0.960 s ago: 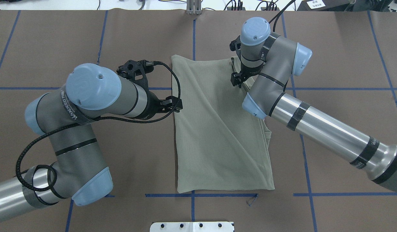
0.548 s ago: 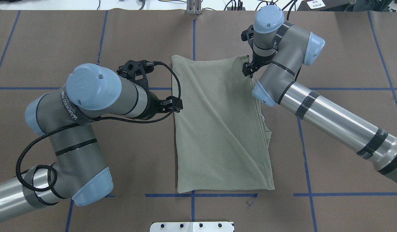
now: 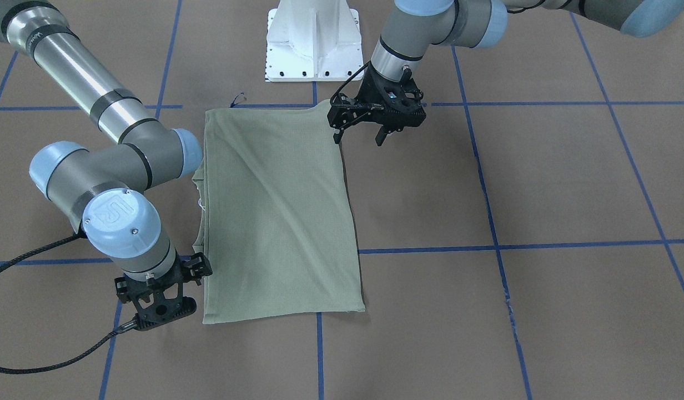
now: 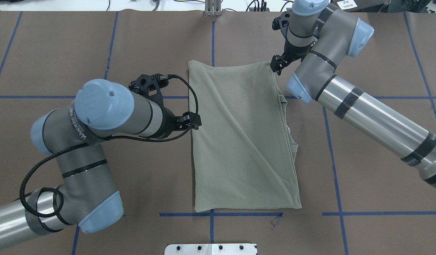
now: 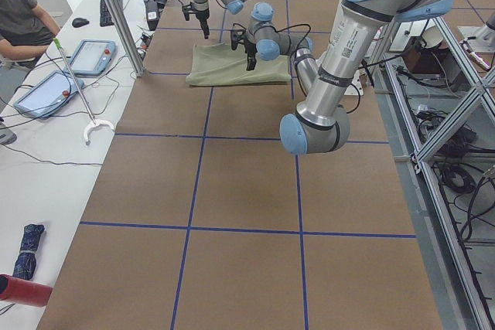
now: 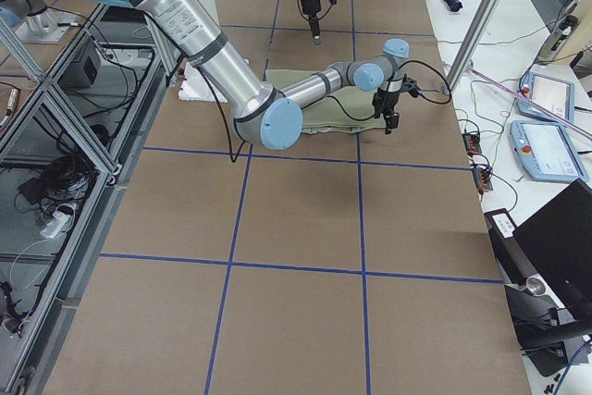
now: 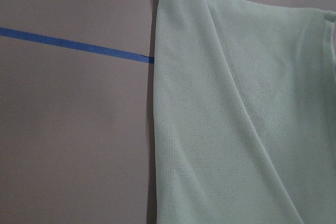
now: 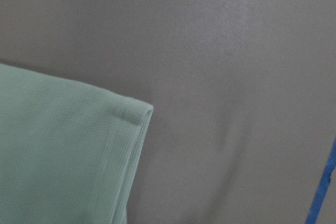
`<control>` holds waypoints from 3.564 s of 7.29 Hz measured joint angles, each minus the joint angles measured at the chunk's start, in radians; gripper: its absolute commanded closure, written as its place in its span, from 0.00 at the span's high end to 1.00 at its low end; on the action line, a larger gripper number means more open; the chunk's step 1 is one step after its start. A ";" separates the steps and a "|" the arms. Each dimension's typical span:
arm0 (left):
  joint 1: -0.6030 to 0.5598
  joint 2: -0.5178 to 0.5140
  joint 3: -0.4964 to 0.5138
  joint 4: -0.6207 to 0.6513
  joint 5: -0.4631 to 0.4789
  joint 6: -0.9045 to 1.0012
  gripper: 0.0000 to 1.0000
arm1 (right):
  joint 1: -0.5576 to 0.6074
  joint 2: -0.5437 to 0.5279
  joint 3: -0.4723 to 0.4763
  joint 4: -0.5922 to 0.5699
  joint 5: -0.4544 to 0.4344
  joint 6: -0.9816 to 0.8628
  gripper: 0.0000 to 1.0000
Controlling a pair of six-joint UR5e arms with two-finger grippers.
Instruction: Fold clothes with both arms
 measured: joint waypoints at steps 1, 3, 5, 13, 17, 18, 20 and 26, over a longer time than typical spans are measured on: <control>0.053 0.030 -0.003 -0.067 0.008 -0.116 1.00 | 0.007 -0.064 0.124 -0.026 0.054 0.033 1.00; 0.183 0.057 0.006 -0.112 0.064 -0.262 0.99 | 0.013 -0.229 0.393 -0.046 0.154 0.149 1.00; 0.266 0.051 0.056 -0.111 0.109 -0.310 0.98 | 0.013 -0.313 0.537 -0.046 0.201 0.257 1.00; 0.283 -0.043 0.189 -0.103 0.167 -0.291 0.85 | 0.006 -0.330 0.550 -0.044 0.201 0.297 1.00; 0.284 -0.039 0.153 -0.059 0.161 -0.288 0.81 | 0.001 -0.330 0.542 -0.044 0.200 0.297 1.00; 0.285 -0.041 0.149 -0.046 0.161 -0.288 0.78 | 0.000 -0.329 0.539 -0.043 0.200 0.297 1.00; 0.286 -0.041 0.148 -0.037 0.161 -0.288 0.57 | -0.002 -0.329 0.538 -0.042 0.199 0.298 1.00; 0.312 -0.035 0.150 -0.036 0.166 -0.288 0.00 | -0.006 -0.329 0.536 -0.043 0.199 0.299 1.00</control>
